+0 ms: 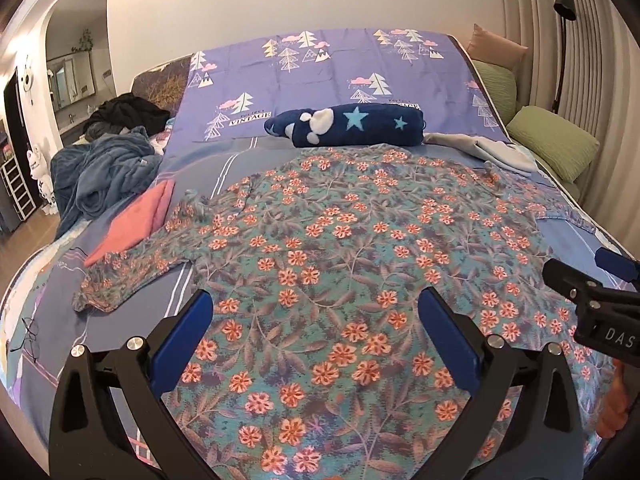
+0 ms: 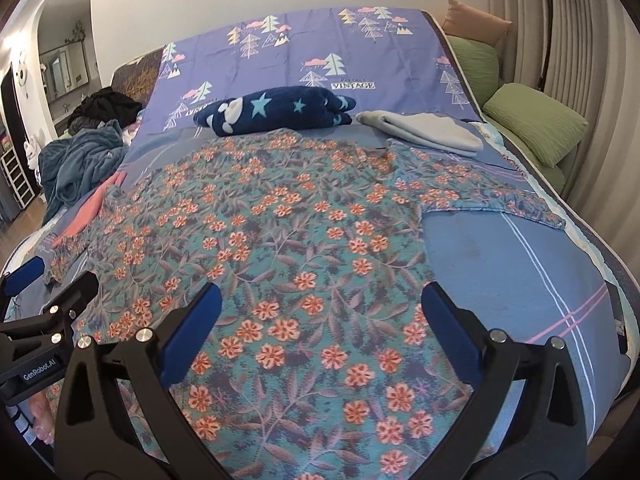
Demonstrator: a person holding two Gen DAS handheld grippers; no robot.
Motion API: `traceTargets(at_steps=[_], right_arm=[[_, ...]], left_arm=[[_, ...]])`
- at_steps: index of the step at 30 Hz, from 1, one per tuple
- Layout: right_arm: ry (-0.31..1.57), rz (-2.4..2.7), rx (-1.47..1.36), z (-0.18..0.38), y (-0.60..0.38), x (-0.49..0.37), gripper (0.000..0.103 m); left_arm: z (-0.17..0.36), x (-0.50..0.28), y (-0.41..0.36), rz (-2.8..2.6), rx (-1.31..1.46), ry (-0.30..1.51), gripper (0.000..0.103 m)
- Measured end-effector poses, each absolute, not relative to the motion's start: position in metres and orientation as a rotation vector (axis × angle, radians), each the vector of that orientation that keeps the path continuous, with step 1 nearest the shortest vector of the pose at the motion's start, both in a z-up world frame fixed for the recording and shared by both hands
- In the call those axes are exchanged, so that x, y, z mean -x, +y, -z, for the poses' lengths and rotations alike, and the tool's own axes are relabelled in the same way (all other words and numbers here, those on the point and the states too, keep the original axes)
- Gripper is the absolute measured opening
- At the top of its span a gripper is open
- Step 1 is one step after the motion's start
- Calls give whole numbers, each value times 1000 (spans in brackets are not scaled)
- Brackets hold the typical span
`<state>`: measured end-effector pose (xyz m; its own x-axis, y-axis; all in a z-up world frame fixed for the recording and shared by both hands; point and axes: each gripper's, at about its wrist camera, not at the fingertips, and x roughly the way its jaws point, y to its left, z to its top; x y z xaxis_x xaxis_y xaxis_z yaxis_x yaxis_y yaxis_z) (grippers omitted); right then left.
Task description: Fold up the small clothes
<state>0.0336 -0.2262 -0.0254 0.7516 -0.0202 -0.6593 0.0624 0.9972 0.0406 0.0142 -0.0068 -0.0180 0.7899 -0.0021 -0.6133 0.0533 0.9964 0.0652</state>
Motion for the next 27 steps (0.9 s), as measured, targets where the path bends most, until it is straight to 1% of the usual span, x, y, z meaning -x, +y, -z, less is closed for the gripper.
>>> traceTargets(at_steps=[11,27], right_arm=[[758,42,2,38,-201,-48,101],[799,50,20,47,-182,-70,101]], left_arm=[[35,-27,13,19,-45,698,102],[49,-41,36,23,5,717,102]])
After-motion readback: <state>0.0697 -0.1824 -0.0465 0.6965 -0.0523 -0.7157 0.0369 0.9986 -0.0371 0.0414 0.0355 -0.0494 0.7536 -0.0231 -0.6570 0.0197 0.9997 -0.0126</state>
